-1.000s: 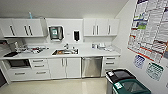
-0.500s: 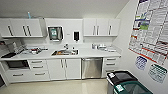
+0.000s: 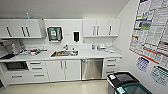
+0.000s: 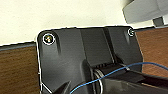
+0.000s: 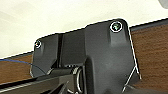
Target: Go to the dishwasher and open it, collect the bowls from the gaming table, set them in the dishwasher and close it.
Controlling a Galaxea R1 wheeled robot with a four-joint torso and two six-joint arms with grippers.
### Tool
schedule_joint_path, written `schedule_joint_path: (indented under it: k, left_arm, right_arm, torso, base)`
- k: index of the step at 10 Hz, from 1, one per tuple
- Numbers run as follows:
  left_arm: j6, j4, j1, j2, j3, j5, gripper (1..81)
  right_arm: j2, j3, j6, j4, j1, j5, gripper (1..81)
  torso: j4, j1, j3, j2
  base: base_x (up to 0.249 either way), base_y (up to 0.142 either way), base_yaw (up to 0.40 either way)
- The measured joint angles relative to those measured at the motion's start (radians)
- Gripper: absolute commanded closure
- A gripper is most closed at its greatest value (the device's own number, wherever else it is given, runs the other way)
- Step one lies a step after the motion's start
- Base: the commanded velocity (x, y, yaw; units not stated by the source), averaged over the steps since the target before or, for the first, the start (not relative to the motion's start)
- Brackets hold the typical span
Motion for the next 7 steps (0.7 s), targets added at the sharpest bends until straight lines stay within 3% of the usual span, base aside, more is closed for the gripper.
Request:
schedule_joint_path:
  k: [7]
  left_arm:
    - [-0.001, 0.000, -0.008, -0.004, -0.004, -0.003, 1.0]
  right_arm:
    - [0.006, 0.007, 0.000, -0.003, 0.011, 0.005, 1.0]
  torso:
    - [0.000, -0.002, 0.000, 0.000]
  base:
    - [0.092, 0.000, 0.000]
